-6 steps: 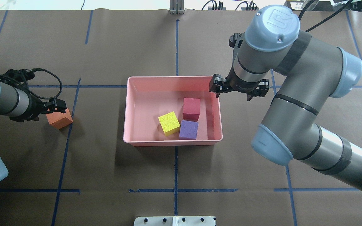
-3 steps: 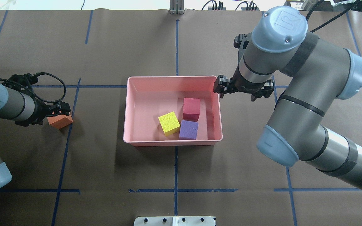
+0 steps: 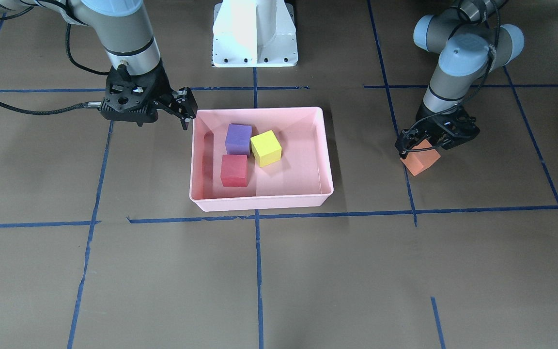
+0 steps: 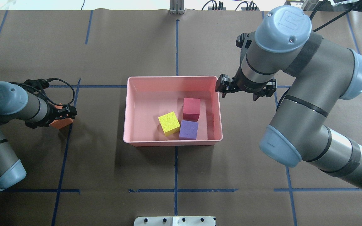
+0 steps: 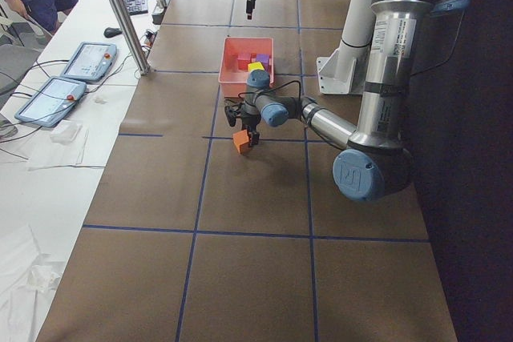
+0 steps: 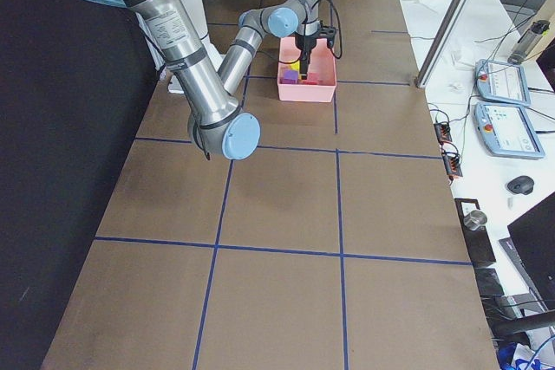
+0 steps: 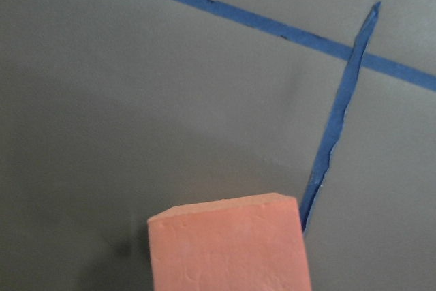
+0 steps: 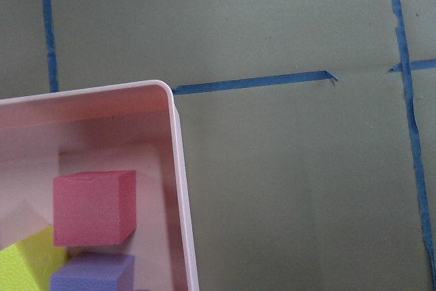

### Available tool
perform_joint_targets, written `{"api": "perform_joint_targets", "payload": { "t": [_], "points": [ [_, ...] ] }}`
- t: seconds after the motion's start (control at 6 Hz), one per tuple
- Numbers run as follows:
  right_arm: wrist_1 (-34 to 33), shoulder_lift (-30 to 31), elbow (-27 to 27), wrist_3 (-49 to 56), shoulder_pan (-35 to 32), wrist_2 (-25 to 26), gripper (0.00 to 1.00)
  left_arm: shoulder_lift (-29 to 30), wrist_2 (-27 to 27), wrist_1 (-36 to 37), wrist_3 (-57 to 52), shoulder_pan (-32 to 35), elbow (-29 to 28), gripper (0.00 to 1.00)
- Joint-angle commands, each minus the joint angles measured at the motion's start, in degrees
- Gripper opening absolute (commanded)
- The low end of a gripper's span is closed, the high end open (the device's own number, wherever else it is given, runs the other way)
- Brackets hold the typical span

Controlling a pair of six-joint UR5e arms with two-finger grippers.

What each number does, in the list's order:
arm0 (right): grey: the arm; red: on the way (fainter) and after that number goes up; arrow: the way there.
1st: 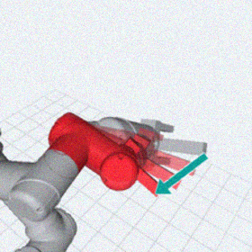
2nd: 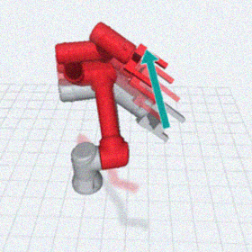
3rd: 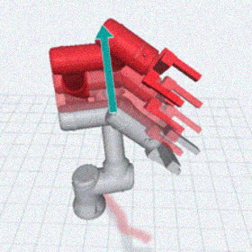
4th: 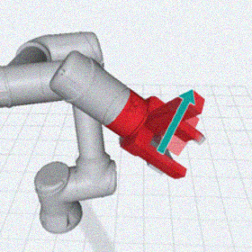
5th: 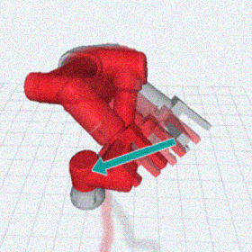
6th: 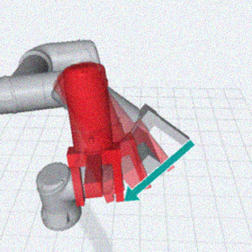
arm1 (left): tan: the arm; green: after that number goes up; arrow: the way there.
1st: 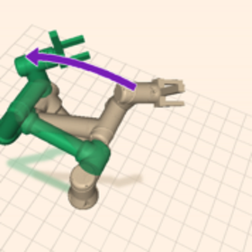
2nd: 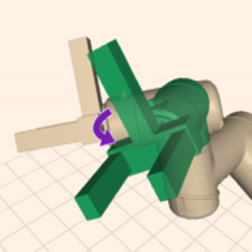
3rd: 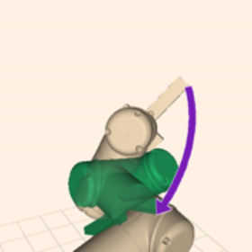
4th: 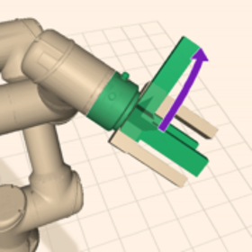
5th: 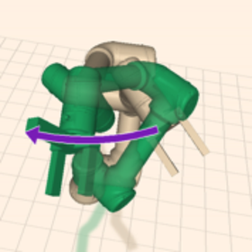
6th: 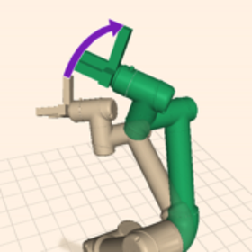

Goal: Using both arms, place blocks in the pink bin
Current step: 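Carry the orange cube into the pink bin and release it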

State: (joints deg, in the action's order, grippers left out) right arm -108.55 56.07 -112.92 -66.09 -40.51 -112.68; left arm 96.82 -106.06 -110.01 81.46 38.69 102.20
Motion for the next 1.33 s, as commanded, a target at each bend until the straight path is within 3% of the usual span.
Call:
{"api": "perform_joint_targets", "payload": {
  "t": [0.0,0.17,0.67,1.17],
  "points": [
    [0.00,0.00,-0.11,0.00,-0.01,0.26,1.00,-0.40,0.06,-0.12,-0.16,-0.19,-0.16,0.54],
    [0.00,0.00,-0.28,0.00,-0.01,0.27,1.00,-0.49,-0.03,-0.03,-0.25,-0.11,0.80,0.24],
    [-0.09,1.32,-1.51,3.65,-2.80,-0.44,1.00,1.08,0.06,0.58,-0.16,2.61,10.09,0.22],
    [0.18,10.60,-5.10,22.18,-9.73,-5.15,1.00,18.09,0.15,1.72,-0.25,-1.39,9.70,0.23]
  ]
}}
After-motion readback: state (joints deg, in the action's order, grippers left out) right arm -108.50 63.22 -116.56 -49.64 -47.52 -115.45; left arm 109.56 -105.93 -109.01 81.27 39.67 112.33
